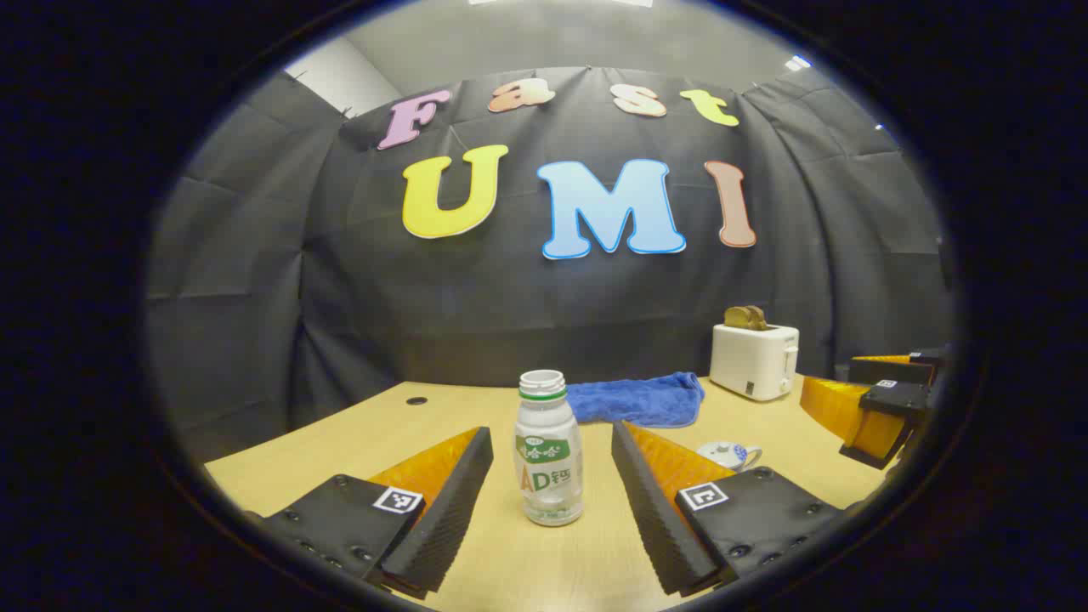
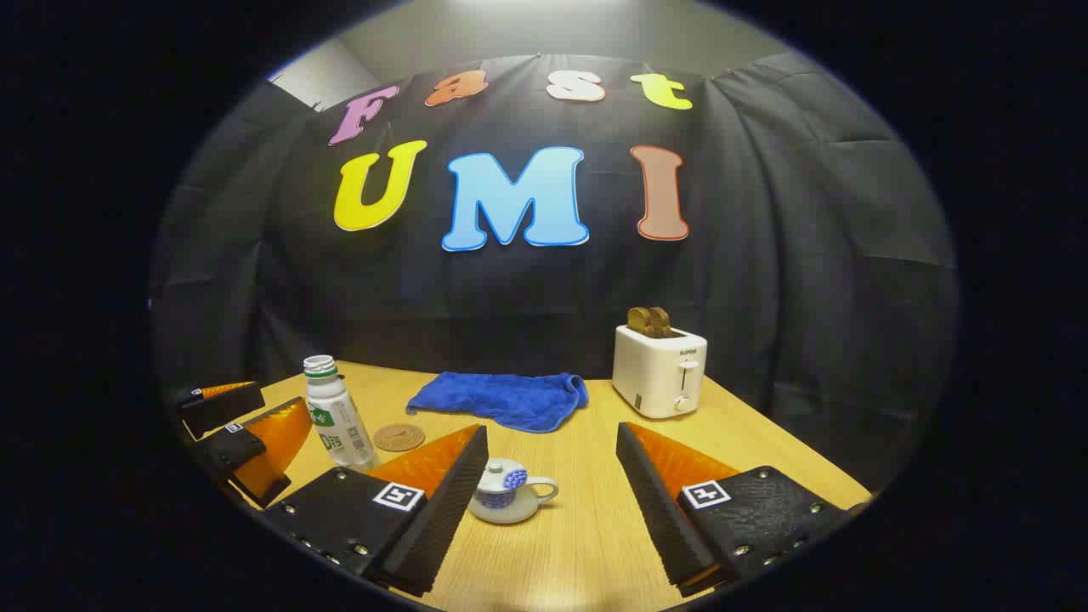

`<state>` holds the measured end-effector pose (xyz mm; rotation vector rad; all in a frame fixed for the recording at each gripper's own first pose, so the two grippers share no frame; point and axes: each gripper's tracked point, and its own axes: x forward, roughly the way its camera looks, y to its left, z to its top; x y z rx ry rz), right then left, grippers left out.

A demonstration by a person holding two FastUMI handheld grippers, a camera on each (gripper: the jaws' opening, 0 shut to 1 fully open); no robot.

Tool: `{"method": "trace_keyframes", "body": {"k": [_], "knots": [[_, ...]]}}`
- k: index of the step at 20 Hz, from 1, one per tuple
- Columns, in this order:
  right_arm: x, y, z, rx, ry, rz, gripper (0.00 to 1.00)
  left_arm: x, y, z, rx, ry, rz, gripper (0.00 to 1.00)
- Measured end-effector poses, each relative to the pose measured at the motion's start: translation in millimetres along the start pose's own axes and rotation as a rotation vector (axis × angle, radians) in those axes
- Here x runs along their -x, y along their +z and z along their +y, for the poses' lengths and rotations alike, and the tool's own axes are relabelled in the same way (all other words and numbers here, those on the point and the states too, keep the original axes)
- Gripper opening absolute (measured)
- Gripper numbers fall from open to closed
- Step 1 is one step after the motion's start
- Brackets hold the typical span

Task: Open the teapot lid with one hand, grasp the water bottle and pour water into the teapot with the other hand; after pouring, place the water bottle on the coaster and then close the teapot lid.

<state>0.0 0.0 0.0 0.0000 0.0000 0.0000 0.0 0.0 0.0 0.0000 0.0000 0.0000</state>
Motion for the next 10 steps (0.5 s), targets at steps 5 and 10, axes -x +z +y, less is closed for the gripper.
{"method": "trace_keyframes", "body": {"k": [5,10], "knots": [[6,1,6,0.014,0.035,0.015,0.95,1,-2,5,0.017,0.01,0.002,0.99],[6,7,7,0.018,0.046,0.006,0.94,-5,-6,-5,0.027,-0.02,0.015,0.99]]}}
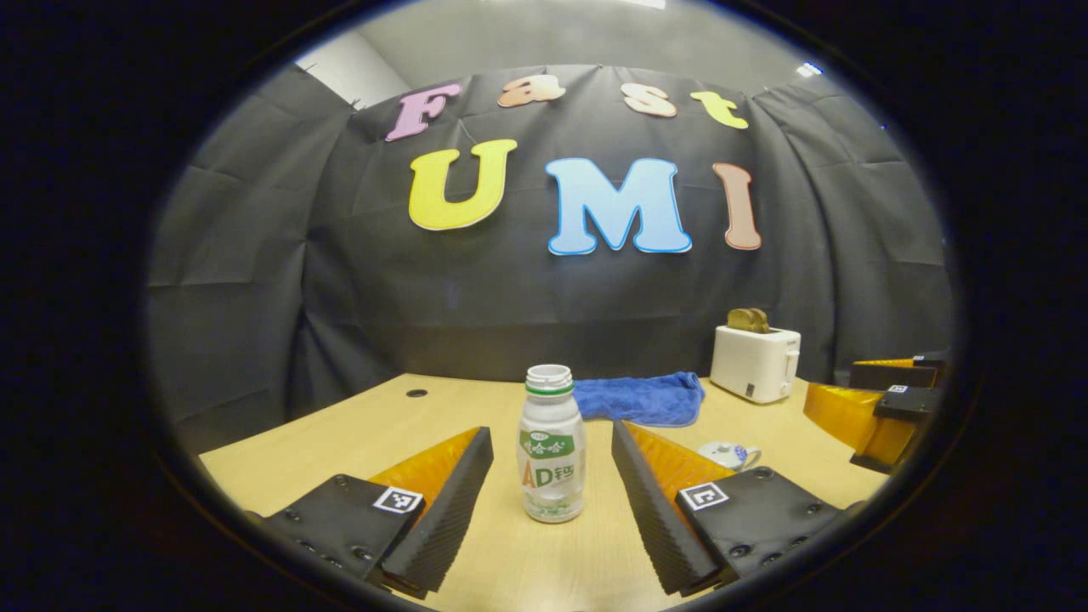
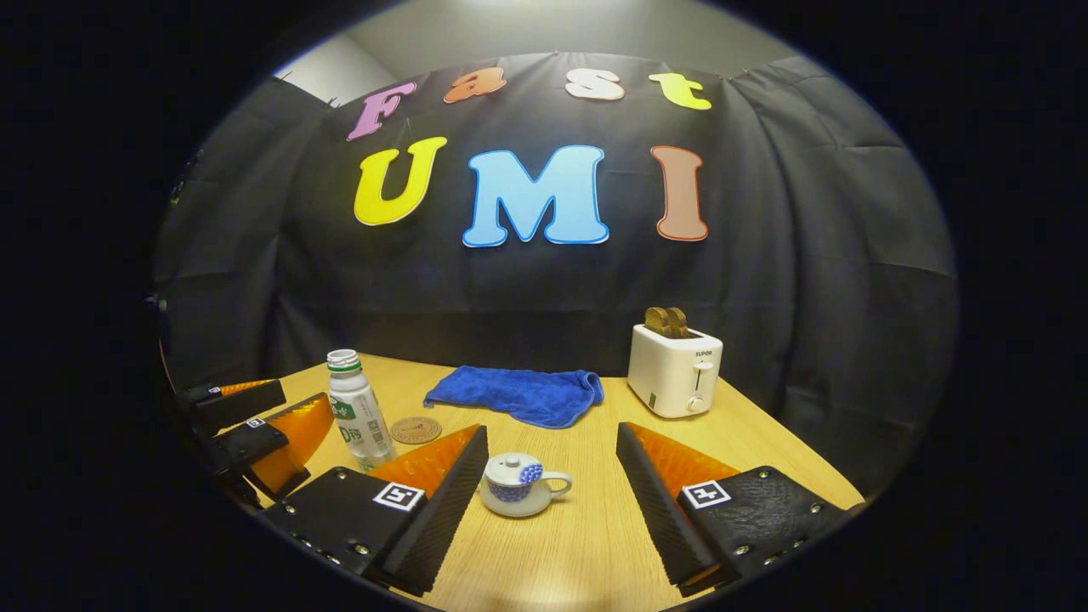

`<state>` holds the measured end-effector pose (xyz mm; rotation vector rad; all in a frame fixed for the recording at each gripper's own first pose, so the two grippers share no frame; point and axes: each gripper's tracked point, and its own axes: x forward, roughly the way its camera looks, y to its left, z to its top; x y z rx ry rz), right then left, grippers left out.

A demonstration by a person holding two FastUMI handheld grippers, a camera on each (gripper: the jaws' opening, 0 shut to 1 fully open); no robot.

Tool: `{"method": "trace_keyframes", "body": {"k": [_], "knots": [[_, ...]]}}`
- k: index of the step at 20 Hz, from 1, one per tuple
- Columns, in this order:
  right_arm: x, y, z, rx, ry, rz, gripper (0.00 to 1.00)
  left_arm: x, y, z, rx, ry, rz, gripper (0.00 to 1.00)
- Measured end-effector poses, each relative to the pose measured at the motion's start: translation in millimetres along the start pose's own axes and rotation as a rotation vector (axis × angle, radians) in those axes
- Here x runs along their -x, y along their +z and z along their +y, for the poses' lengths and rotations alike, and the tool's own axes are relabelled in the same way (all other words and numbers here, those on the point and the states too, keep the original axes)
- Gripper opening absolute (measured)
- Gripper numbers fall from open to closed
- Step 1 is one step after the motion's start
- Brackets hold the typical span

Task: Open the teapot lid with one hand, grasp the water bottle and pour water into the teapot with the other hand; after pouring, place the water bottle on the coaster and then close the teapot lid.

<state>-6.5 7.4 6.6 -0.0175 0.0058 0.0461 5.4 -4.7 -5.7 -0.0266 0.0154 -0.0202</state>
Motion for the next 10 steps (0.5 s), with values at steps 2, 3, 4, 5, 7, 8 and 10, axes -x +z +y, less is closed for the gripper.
{"method": "trace_keyframes", "body": {"k": [2,3,4,5,7,8,10], "knots": [[-4,-5,1,-0.004,0.004,0.015,0.95,-3,-4,-2,-0.006,-0.006,0.01,0.99],[-7,-8,2,-0.008,0.006,0.024,0.95,-4,-4,-1,-0.01,-0.006,0.014,0.99],[-11,-12,3,-0.01,0.006,0.035,0.93,-6,-4,0,-0.013,-0.005,0.015,0.99],[-17,-15,3,-0.01,0.008,0.046,0.93,-7,-6,1,-0.015,-0.004,0.017,0.99],[-29,-22,7,-0.013,0.018,0.07,0.89,-10,-6,2,-0.018,-0.007,0.019,0.99],[-37,-26,10,-0.02,0.027,0.087,0.89,-12,-7,3,-0.022,-0.009,0.021,0.99],[-55,-38,14,-0.037,0.046,0.132,0.89,-15,-7,3,-0.032,-0.013,0.024,1.0]]}}
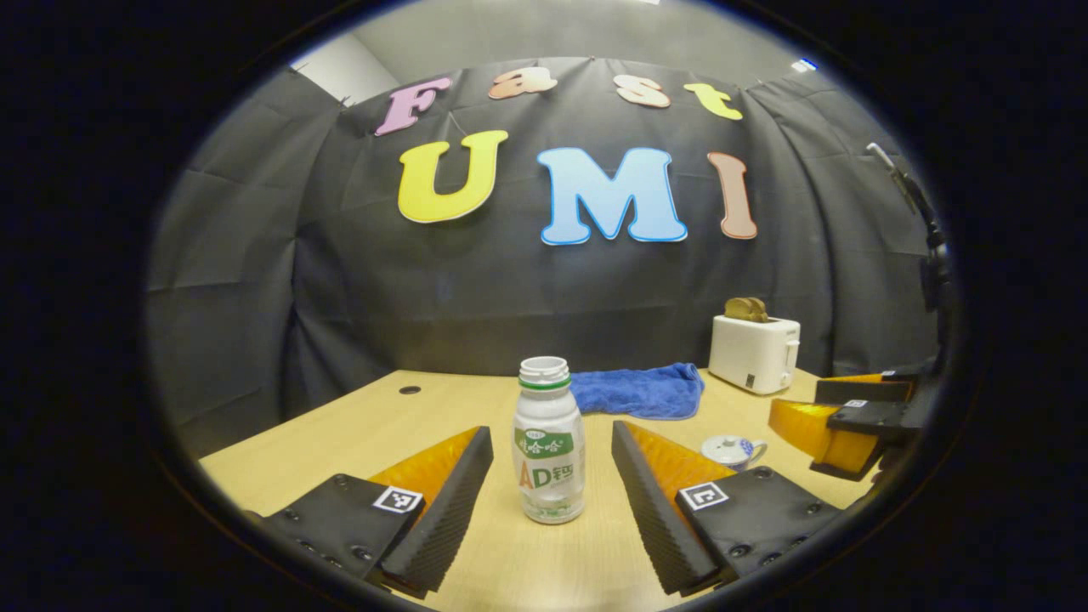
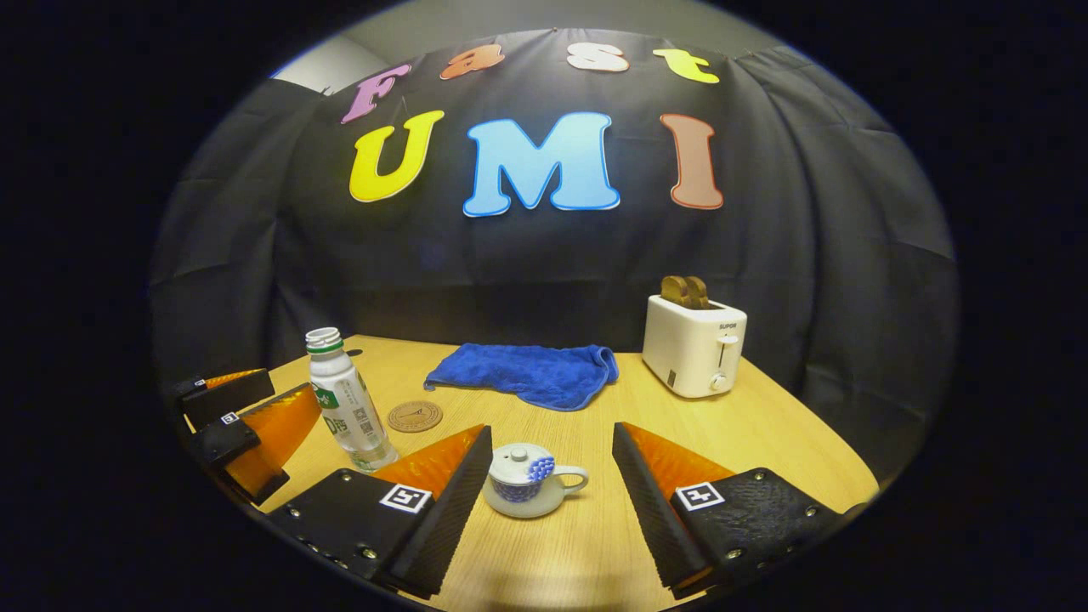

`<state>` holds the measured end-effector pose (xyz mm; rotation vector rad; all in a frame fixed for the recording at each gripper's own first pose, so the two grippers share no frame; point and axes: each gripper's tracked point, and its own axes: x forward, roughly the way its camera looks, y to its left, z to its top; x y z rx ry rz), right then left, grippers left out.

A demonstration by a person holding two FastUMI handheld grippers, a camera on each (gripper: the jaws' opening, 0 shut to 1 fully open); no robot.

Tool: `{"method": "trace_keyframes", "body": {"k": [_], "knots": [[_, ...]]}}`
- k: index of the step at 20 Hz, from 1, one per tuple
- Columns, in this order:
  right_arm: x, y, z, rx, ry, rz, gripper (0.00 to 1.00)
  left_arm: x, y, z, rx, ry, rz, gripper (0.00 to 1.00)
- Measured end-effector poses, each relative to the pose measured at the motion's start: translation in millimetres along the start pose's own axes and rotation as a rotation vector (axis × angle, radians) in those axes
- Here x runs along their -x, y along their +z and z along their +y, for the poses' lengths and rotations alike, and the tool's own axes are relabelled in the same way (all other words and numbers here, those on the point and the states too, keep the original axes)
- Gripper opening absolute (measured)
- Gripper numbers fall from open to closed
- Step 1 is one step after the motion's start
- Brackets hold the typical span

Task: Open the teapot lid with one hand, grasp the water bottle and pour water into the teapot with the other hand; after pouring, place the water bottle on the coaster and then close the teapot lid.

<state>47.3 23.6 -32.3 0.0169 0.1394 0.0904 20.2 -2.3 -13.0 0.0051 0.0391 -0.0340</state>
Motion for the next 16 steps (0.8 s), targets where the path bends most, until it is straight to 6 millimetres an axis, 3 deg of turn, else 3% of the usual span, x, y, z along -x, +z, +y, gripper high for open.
{"method": "trace_keyframes", "body": {"k": [5,6,7,9,11,12,14,16], "knots": [[-28,-25,10,-0.036,0.045,0.098,0.85,-9,-3,-2,-0.011,-0.016,0.004,1.0],[-30,-27,13,-0.035,0.051,0.106,0.83,-11,-3,-2,-0.014,-0.019,0.006,0.89],[-34,-28,15,-0.028,0.055,0.11,0.83,-14,-3,-3,-0.016,-0.022,0.007,0.99],[-40,-27,20,-0.028,0.074,0.109,0.82,-18,-5,-4,-0.018,-0.027,0.008,0.99],[-42,-30,25,-0.043,0.094,0.124,0.67,-21,-6,-5,-0.013,-0.033,0.01,0.99],[-43,-31,24,-0.046,0.094,0.131,0.71,-22,-7,-5,-0.01,-0.035,0.012,0.89],[-50,-31,23,-0.036,0.088,0.133,0.59,-25,-9,-3,-0.004,-0.037,0.017,0.92],[-51,-27,19,-0.01,0.066,0.121,0.56,-27,-11,-1,0.003,-0.035,0.019,0.96]]}}
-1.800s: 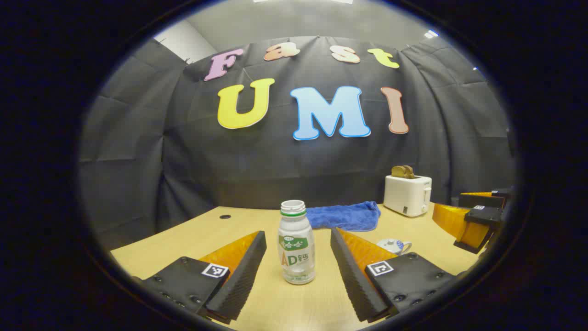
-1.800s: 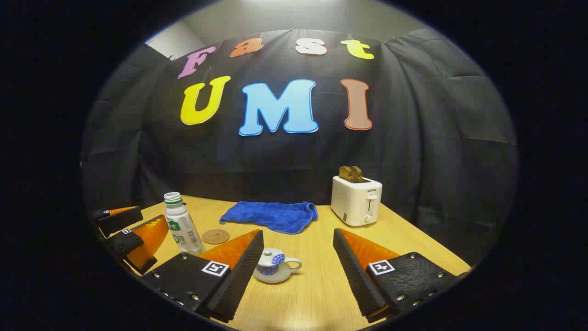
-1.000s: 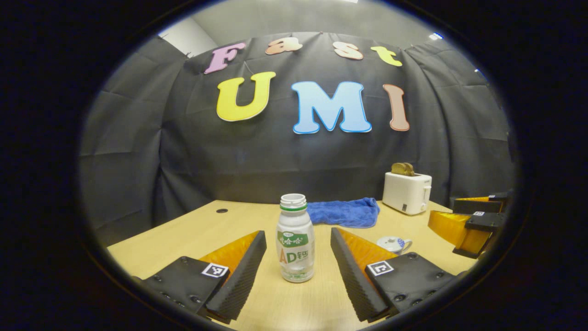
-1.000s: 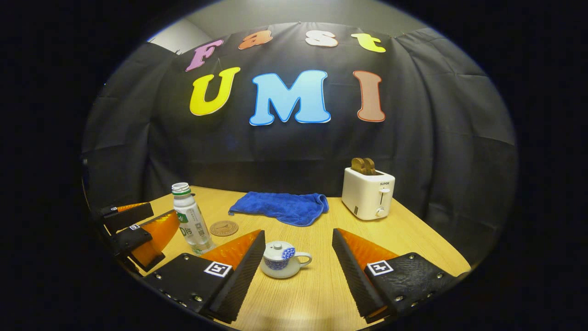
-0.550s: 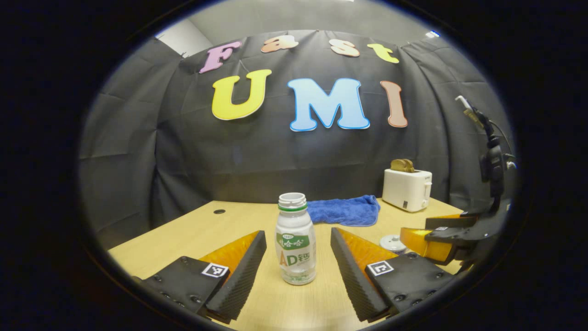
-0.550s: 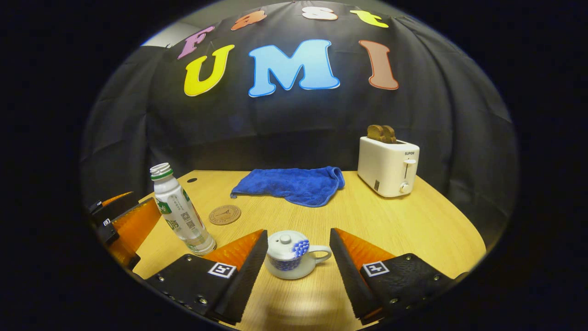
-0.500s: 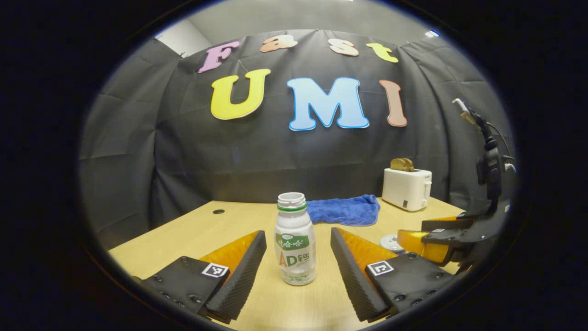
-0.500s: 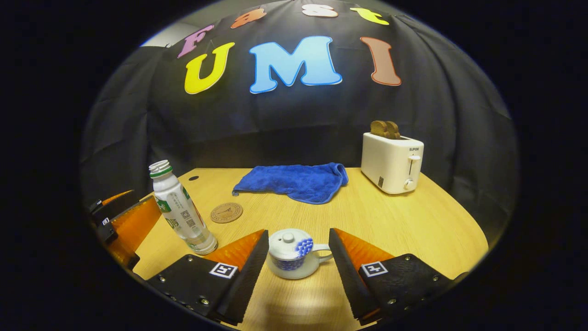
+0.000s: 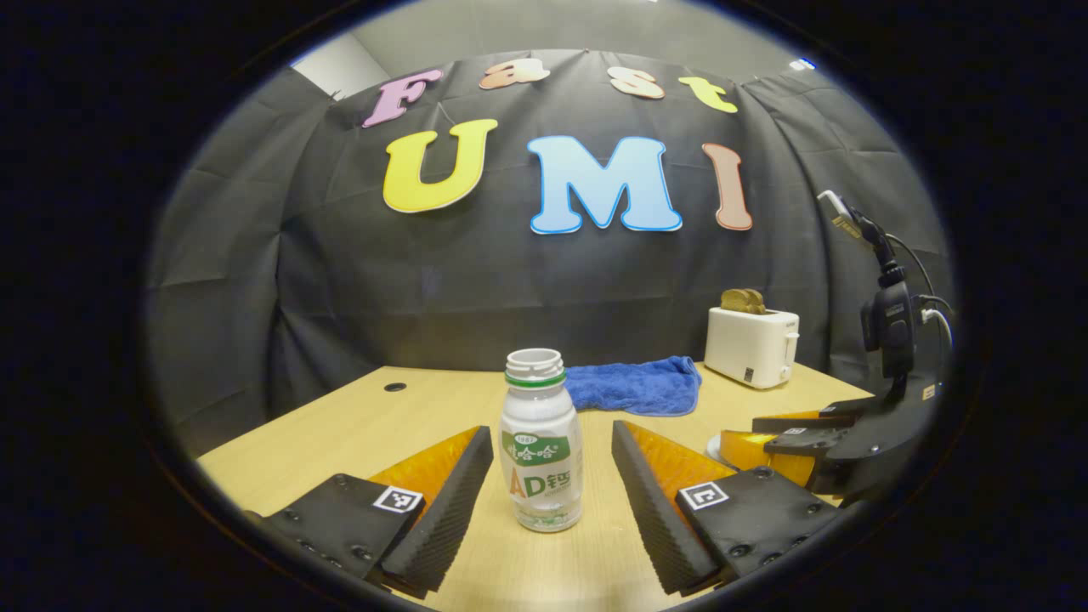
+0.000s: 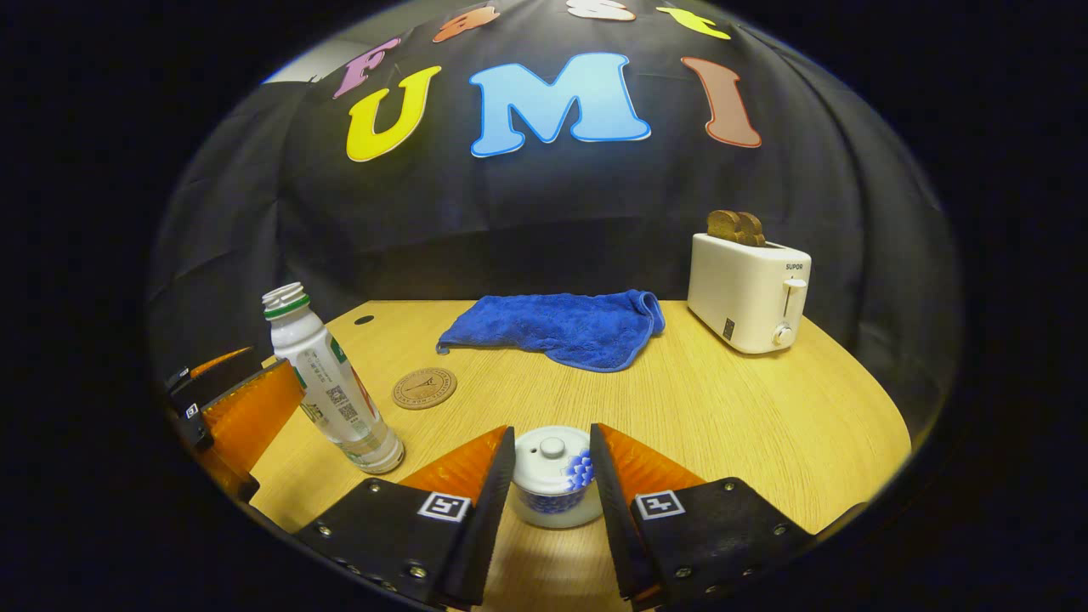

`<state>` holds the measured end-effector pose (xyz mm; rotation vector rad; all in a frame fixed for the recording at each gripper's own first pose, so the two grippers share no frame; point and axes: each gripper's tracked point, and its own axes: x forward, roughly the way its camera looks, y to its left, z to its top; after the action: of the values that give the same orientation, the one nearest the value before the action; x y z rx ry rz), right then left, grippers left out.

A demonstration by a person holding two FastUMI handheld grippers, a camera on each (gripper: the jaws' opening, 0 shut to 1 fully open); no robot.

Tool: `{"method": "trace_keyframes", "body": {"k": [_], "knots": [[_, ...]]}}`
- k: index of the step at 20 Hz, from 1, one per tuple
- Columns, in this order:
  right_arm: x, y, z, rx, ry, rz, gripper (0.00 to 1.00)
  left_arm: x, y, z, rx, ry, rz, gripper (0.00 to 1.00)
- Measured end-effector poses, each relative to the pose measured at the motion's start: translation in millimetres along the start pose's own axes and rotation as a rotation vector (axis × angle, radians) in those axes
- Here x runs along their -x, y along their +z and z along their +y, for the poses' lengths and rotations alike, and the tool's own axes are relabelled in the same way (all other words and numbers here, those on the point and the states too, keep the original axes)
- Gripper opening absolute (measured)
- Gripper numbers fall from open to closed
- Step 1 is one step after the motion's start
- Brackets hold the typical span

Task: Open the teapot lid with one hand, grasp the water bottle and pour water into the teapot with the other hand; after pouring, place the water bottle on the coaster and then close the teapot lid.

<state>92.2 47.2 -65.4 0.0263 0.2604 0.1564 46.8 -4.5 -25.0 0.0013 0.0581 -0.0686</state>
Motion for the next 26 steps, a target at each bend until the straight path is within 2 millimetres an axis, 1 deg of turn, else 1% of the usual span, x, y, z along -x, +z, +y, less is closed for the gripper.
{"method": "trace_keyframes", "body": {"k": [1,2,3,4,5,6,8,9,10,16,17,19,23,26], "knots": [[-5,-3,2,0.009,0.007,-0.001,0.49,-1,-2,0,0.003,0.0,0.003,0.98],[-6,-3,3,0.024,0.006,0.0,0.45,-3,-3,1,0.005,0.0,0.007,0.99],[-4,0,2,0.037,-0.009,-0.009,0.46,-4,-5,1,0.007,-0.001,0.01,0.99],[-20,-2,2,0.031,-0.015,-0.012,0.14,-5,-5,1,0.009,-0.002,0.012,1.0],[-6,1,0,0.04,-0.017,-0.015,0.16,-5,-6,2,0.01,-0.001,0.012,1.0],[-10,0,1,0.049,-0.017,-0.014,0.15,-5,-5,3,0.01,0.0,0.012,1.0],[-9,4,0,0.038,-0.015,-0.008,0.16,-7,-6,4,0.008,0.002,0.013,1.0],[-14,2,2,0.027,-0.004,-0.013,0.19,-9,-8,4,0.006,0.003,0.016,0.99],[-12,1,1,0.027,-0.003,-0.005,0.09,-10,-8,5,0.005,0.005,0.018,0.99],[-11,5,2,0.03,0.009,-0.018,0.09,-17,-13,7,0.013,0.004,0.02,1.0],[-10,8,2,0.024,0.011,-0.027,0.09,-17,-14,7,0.012,0.001,0.017,1.0],[-4,19,3,0.005,0.018,-0.061,0.09,-21,-16,9,0.01,0.0,0.017,1.0],[13,40,-4,-0.014,0.011,-0.12,0.09,-30,-16,15,-0.006,0.017,0.008,0.99],[28,50,-8,-0.021,0.009,-0.149,0.09,-42,-16,11,-0.022,-0.003,0.008,1.0]]}}
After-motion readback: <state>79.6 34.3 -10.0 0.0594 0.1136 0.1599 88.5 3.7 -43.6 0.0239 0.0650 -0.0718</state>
